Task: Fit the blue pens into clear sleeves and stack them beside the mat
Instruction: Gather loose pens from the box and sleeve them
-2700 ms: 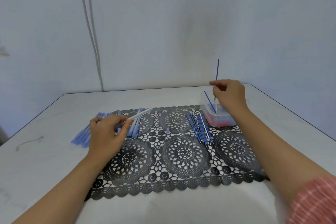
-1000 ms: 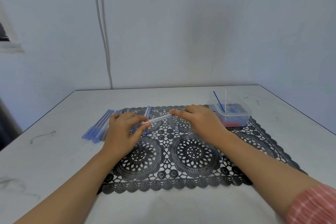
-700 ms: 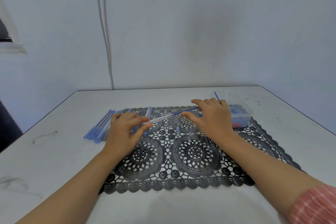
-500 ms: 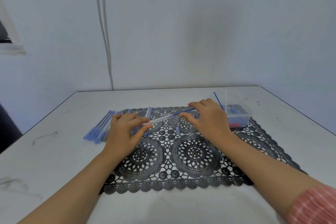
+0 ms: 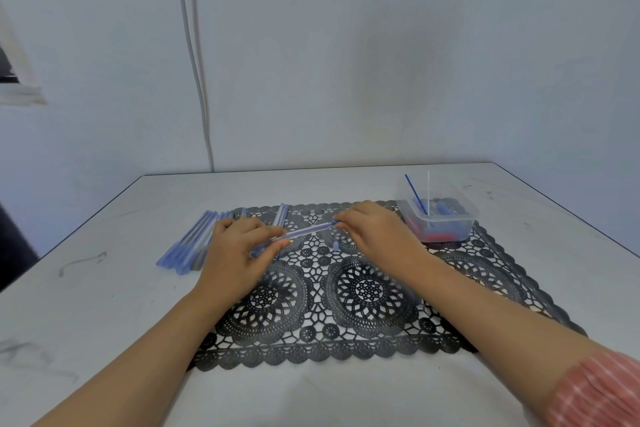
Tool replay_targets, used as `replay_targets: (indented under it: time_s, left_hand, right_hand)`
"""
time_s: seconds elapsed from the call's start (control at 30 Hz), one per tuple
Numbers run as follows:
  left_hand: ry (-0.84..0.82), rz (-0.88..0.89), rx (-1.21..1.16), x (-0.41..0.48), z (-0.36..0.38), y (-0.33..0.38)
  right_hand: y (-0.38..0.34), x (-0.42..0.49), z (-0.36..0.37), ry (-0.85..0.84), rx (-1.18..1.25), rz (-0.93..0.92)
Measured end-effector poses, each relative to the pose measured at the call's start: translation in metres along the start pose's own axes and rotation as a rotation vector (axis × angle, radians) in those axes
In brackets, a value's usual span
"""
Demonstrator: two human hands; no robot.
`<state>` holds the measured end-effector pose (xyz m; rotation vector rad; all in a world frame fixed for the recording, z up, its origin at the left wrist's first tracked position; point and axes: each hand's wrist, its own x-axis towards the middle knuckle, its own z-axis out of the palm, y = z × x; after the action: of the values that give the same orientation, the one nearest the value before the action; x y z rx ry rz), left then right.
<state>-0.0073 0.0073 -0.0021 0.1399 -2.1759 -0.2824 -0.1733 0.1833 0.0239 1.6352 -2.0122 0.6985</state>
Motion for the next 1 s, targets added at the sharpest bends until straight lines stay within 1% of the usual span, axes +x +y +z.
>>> replay_targets:
  time_s: [0.07, 0.13, 0.17, 0.33, 0.53, 0.63, 0.83, 1.0]
  left_hand:
    - [-0.012, 0.002, 0.006, 0.000, 0.000, -0.001]
    - [-0.020, 0.000, 0.005, 0.000, 0.000, -0.002]
    - [-0.022, -0.004, 0.003, 0.000, 0.000, -0.002]
    - [-0.022, -0.020, 0.004, -0.001, 0.000, -0.002]
    - [-0.031, -0.033, -0.007, 0.000, 0.000, -0.004]
    - [-0.025, -0.031, -0.007, 0.000, -0.001, -0.004]
    - [-0.033, -0.013, 0.004, 0.000, -0.001, 0.000]
    - [-0.059, 0.020, -0.041, 0.001, -0.002, 0.005]
  right_hand:
    - [0.002, 0.000, 0.002, -0.099, 0.002, -0.047]
    - [0.002, 0.000, 0.002, -0.143, -0.001, -0.034]
    - [0.002, -0.001, 0.001, -0.132, 0.003, -0.026]
    - [0.001, 0.000, -0.008, 0.026, 0.045, -0.007]
    - [0.002, 0.000, -0.003, -0.009, 0.056, -0.002]
    - [0.004, 0.000, -0.002, -0.001, 0.070, -0.027]
    - [-0.004, 0.000, -0.004, 0.042, 0.180, -0.073]
    - [-0.006, 0.002, -0.003, 0.060, 0.303, -0.028]
